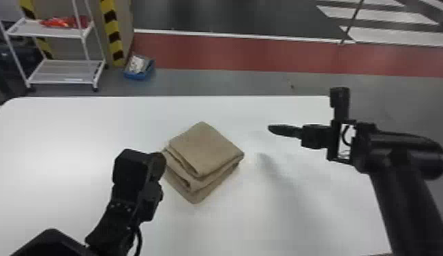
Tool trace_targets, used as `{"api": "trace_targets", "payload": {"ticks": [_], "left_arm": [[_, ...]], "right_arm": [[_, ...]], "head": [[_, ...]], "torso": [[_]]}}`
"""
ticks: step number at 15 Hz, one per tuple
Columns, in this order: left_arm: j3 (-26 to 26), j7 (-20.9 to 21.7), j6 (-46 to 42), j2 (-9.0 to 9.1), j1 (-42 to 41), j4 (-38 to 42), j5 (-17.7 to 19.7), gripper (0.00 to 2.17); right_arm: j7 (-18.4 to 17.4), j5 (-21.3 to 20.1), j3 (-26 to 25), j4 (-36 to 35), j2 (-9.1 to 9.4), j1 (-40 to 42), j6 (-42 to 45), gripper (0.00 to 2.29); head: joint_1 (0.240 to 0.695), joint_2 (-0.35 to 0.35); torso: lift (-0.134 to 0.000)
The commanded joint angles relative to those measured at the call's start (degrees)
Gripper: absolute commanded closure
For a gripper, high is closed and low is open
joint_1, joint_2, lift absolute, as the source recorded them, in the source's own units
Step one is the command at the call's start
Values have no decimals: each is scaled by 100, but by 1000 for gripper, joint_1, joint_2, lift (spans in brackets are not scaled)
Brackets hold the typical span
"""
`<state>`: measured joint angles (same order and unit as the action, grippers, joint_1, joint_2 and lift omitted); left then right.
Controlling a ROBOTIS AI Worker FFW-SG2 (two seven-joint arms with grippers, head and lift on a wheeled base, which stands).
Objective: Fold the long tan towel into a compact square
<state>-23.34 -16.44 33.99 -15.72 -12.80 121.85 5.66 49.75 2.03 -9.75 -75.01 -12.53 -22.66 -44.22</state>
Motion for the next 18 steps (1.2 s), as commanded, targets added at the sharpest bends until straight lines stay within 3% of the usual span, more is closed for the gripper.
{"api": "trace_targets", "payload": {"ticks": [1,4,6,8,13,16,18], "left_arm": [[215,264,-608,-1,278,-601,269,2078],[251,774,-1733,-1,480,-1497,348,2078],[251,1064,-2242,-1,594,-1998,427,2078],[295,1424,-2699,-27,743,-2437,515,2078],[620,2295,-2787,-212,1113,-3088,788,2078],[778,2330,-2893,-353,1280,-3448,832,2078],[866,2356,-2981,-361,1244,-3395,911,2078]], "right_arm": [[211,509,-774,-647,-311,772,312,2202],[808,1195,-1618,-963,-715,1704,927,2202],[1221,1379,-2084,-990,-733,2046,1103,2199],[1362,1432,-2251,-998,-742,2249,1209,2202],[1397,1485,-2180,-1201,-654,2424,1121,2202],[1494,1485,-2084,-1227,-601,2442,1068,2202],[1520,1485,-1732,-1438,-531,2486,945,2202]], "head": [[695,-149],[695,-208],[695,-252],[695,-306],[695,-324],[695,-283],[695,-235]], "torso": [[-125],[-125],[-125],[-125],[-125],[-125],[-125]]}}
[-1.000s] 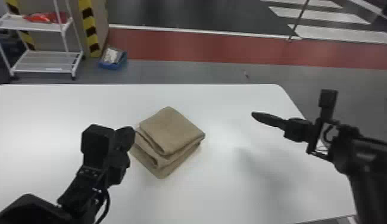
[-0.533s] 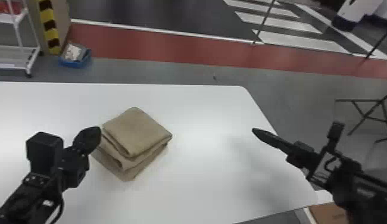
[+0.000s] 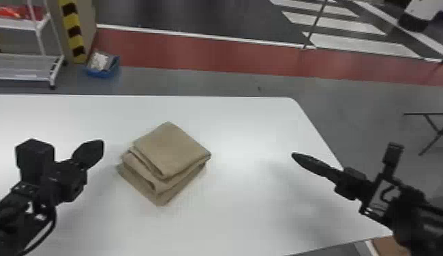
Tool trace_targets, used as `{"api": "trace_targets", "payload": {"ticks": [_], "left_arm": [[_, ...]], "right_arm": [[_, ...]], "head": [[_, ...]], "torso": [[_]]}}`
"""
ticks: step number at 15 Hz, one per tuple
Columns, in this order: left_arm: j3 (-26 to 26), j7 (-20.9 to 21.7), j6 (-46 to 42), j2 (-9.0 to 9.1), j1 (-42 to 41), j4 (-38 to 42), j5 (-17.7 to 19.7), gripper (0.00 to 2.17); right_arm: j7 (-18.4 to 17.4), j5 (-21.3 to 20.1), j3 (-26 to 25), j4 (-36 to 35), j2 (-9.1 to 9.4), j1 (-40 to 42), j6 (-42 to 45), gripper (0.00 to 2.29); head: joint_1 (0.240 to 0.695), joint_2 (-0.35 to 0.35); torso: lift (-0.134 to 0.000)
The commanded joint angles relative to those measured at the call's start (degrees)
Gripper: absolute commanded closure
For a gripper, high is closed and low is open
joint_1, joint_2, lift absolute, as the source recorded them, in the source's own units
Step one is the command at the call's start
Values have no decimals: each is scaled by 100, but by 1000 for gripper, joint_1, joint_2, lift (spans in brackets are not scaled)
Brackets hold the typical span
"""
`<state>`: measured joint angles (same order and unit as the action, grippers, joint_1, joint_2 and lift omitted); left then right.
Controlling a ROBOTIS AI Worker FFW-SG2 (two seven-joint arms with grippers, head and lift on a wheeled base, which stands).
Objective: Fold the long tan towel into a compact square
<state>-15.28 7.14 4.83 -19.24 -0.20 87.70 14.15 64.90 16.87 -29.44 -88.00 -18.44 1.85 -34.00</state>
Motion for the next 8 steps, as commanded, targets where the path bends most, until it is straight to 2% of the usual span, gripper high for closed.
{"api": "trace_targets", "payload": {"ticks": [1,3,5,8], "left_arm": [[61,-55,-276,-10,-51,46,114,2078],[61,-169,-381,-1,-77,81,123,2078],[87,-196,-504,-10,-77,116,202,2078],[113,-213,-487,-10,-174,266,246,2078]], "right_arm": [[-4,-114,421,-402,218,79,-112,2202],[-92,-562,914,-586,534,105,-94,2202],[-276,-940,1459,-604,710,105,134,2202],[-769,-1107,2065,-481,745,-9,504,2202]], "head": [[695,-222],[695,-185],[695,-118],[695,-46]], "torso": [[-125],[-125],[-125],[-125]]}}
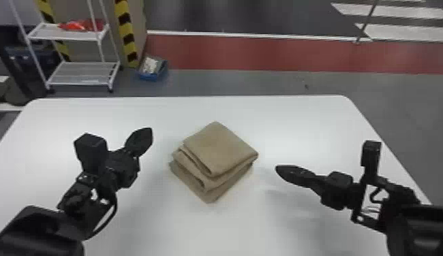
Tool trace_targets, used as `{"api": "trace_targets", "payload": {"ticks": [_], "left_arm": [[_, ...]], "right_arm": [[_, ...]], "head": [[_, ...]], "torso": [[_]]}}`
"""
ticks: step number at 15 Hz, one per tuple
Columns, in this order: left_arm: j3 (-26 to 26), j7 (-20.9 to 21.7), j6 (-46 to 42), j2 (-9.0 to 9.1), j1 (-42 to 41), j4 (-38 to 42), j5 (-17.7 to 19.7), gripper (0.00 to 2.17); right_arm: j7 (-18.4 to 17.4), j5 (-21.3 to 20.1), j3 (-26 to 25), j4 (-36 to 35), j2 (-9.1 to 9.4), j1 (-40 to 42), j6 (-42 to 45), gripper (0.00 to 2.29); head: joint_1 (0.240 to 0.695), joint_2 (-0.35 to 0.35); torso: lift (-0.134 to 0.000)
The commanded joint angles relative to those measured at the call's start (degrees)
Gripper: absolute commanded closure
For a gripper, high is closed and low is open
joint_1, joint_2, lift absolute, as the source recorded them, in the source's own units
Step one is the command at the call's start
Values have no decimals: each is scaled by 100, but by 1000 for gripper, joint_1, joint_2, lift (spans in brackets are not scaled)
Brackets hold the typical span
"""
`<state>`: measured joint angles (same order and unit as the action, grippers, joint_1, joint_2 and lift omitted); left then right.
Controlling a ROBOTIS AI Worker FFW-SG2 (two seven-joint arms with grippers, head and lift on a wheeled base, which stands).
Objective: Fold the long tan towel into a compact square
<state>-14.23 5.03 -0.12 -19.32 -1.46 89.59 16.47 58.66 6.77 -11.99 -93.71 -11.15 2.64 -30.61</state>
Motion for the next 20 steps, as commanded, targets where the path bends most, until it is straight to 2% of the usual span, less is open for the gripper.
{"api": "trace_targets", "payload": {"ticks": [1,4,9,13,15,17,18,20], "left_arm": [[17,-11,8,-1,-83,129,14,2078],[17,-37,26,-10,-144,234,5,2078],[96,-29,202,-142,-373,550,14,2078],[149,-29,325,-168,-513,726,14,2078],[158,-29,307,-186,-566,753,14,2078],[175,-29,325,-230,-584,753,14,2078],[175,-29,325,-256,-610,761,14,2078],[175,-37,360,-265,-627,788,5,2078]], "right_arm": [[-232,-159,452,177,25,-193,165,2202],[-496,-273,839,432,95,-527,165,2202],[-917,-431,1296,1241,157,-1178,446,2202],[-1181,-642,1682,2427,385,-2285,692,2202],[-1225,-651,1762,2744,596,-2593,903,2202],[-1155,-519,1700,2541,605,-2347,956,2202],[-1049,-431,1559,2181,552,-2065,903,2202],[-794,-343,1032,1478,438,-1512,780,2202]], "head": [[695,-34],[695,-5],[695,32],[695,52],[695,69],[695,87],[695,94],[695,102]], "torso": [[-125],[-125],[-125],[-125],[-125],[-125],[-125],[-125]]}}
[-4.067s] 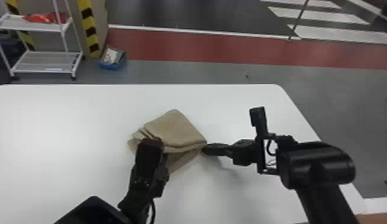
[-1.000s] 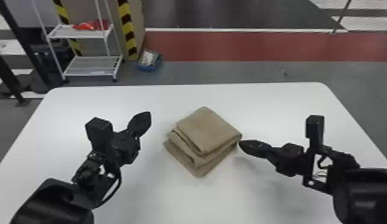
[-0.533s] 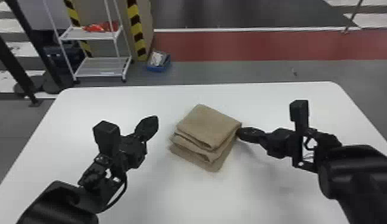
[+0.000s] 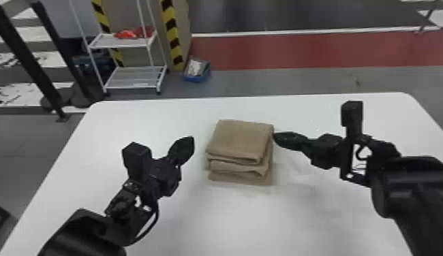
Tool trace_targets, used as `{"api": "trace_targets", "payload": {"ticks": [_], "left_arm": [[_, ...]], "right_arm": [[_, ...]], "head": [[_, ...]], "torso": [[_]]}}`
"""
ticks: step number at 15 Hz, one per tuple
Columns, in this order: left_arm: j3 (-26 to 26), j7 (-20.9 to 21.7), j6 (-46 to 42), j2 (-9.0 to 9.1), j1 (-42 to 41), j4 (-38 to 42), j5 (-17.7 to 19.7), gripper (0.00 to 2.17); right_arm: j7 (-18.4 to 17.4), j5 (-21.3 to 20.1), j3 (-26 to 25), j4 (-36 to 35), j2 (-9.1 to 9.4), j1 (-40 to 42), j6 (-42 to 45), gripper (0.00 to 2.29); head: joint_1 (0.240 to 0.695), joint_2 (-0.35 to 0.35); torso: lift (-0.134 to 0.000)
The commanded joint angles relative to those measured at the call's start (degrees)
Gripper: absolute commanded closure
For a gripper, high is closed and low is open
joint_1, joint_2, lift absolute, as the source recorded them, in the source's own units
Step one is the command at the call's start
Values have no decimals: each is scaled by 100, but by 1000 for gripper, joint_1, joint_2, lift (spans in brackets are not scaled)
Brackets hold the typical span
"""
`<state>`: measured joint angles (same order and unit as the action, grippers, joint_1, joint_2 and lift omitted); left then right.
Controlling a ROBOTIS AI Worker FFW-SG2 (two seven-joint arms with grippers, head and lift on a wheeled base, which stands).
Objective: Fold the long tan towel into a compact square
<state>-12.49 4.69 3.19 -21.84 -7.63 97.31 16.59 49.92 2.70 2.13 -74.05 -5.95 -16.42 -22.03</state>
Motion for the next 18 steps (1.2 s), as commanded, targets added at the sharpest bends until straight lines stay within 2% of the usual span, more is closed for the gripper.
{"api": "trace_targets", "payload": {"ticks": [1,2,3,4,6,7,8,9,11,12,16,18], "left_arm": [[-8,-12,64,-4,-55,60,-51,2078],[-17,-73,99,-4,-81,104,-68,2078],[-17,-91,152,-4,-125,156,-77,2078],[-17,-108,152,5,-134,174,-68,2078],[-26,-284,187,40,-134,174,-51,2078],[-26,-416,187,66,-125,174,-68,2078],[-26,-495,187,66,-116,174,-51,2078],[-17,-653,187,66,-116,174,-42,2078],[62,-741,433,40,-142,262,-51,2078],[88,-741,486,31,-195,306,-51,2078],[264,-776,802,31,-248,376,-33,2078],[387,-776,995,40,-248,376,-24,2078]], "right_arm": [[264,108,-679,-716,-126,596,-184,2202],[369,231,-1022,-1050,-231,851,-236,1986],[448,406,-1180,-1376,-416,1106,-272,1541],[448,556,-1259,-1806,-688,1335,-377,1055],[457,459,-1295,-2518,-987,1475,-535,191],[448,310,-1215,-2694,-1101,1484,-535,144],[457,160,-1136,-2817,-1101,1475,-465,144],[457,-174,-881,-2923,-1101,1449,-254,147],[448,-1202,-134,-3089,-1040,1335,-43,205],[413,-1791,270,-3133,-891,1256,-25,221],[211,-3680,1588,-3107,-179,579,-149,232],[316,-4638,2274,-2729,191,131,-289,282]], "head": [[695,93],[695,78],[695,58],[695,35],[695,-7],[695,-32],[695,-36],[695,-37],[695,-23],[695,11],[695,115],[695,187]], "torso": [[-125],[-125],[-125],[-125],[-125],[-125],[-125],[-125],[-125],[-125],[-125],[-125]]}}
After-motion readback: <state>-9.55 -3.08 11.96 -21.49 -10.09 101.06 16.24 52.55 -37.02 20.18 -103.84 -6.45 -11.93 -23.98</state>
